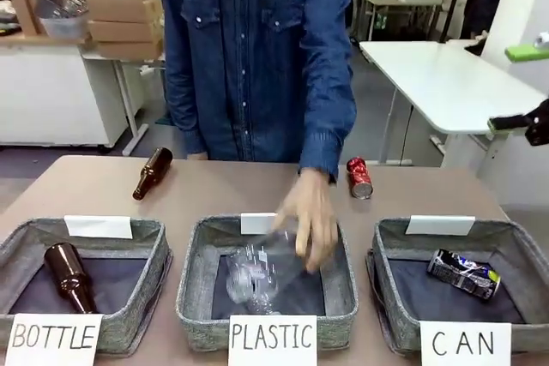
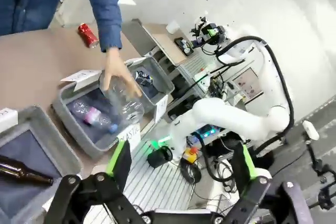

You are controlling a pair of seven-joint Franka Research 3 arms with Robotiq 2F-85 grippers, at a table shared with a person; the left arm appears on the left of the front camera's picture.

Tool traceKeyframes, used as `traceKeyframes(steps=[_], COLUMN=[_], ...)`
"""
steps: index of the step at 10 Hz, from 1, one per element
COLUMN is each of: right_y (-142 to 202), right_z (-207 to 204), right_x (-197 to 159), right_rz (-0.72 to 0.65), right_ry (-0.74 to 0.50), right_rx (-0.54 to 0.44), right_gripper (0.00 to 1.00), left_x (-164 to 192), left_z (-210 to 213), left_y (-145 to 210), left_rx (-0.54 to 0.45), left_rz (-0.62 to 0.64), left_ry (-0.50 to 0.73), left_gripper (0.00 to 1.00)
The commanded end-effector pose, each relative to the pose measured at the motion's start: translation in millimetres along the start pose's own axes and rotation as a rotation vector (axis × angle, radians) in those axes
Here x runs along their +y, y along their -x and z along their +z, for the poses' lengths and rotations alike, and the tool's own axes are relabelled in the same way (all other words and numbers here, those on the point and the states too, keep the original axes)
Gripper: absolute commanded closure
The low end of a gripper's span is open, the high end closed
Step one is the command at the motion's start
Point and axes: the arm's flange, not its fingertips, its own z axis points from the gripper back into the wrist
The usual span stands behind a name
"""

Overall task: Sort the can waste into the basket.
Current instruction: Pick up the can waste from the table and place it in the right Fabric basket.

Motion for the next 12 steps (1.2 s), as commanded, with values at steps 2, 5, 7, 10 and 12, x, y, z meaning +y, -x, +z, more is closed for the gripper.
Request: traceKeyframes(steps=[2, 5, 7, 10, 12], right_y=[-2, -2, -2, -2, -32], right_z=[1, 1, 1, 1, -38], right_x=[-9, -9, -9, -9, -1], right_rz=[0.007, 0.007, 0.007, 0.007, 0.118], right_ry=[0.015, 0.015, 0.015, 0.015, 0.308], right_rx=[-0.024, -0.024, -0.024, -0.024, -0.074], right_gripper=[0.0, 0.0, 0.0, 0.0, 0.0], left_x=[-21, -21, -21, -21, -21], left_z=[-38, -38, -38, -38, -38], left_y=[-20, -20, -20, -20, -20], left_rx=[0.038, 0.038, 0.038, 0.038, 0.038], left_rz=[-0.091, -0.091, -0.091, -0.091, -0.091], left_ry=[-0.059, -0.059, -0.059, -0.059, -0.059], left_gripper=[0.0, 0.0, 0.0, 0.0, 0.0])
